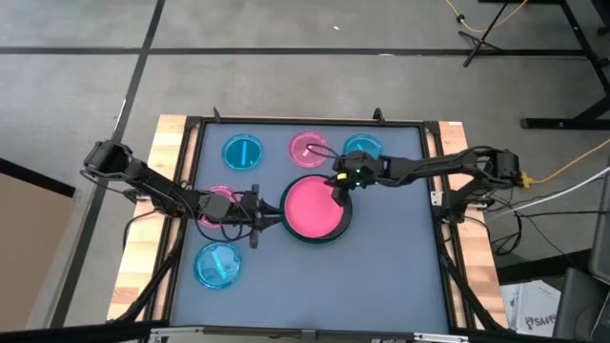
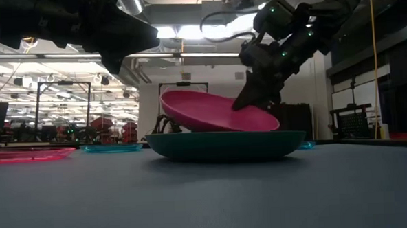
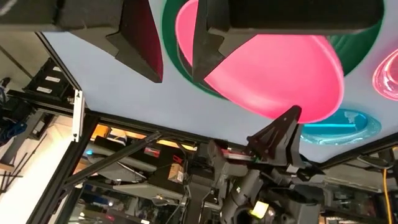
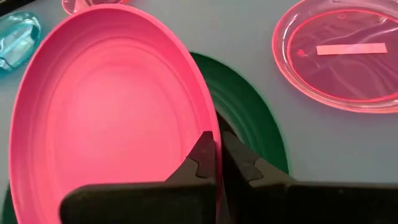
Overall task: Stack plastic plates
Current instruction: Stack the pink plate on the black plate, then stack the light pink plate on the pink plate
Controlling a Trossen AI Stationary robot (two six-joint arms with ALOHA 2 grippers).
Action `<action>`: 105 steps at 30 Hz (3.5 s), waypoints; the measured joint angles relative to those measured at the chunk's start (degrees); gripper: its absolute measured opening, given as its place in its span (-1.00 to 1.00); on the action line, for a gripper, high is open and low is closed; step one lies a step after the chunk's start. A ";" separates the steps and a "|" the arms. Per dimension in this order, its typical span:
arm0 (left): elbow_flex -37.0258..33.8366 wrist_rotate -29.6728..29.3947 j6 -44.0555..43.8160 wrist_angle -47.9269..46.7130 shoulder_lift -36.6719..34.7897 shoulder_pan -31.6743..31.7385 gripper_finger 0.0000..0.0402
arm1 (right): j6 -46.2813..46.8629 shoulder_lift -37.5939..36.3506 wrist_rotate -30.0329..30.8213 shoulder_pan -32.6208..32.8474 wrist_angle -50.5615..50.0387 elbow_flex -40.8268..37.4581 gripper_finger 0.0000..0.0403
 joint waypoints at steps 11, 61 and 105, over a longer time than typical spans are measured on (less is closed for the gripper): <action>0.00 -0.02 0.00 -0.02 0.00 -0.01 -0.59 | 0.06 2.27 -0.73 -0.54 -0.19 -0.02 -1.00; 0.00 -0.66 0.02 -0.02 0.02 0.00 -0.59 | -1.23 8.19 -2.55 -3.98 1.96 0.00 -0.71; 22.93 2.99 -4.08 -52.51 0.02 -0.85 -0.10 | -5.22 -19.27 31.26 39.42 24.01 -22.36 -0.47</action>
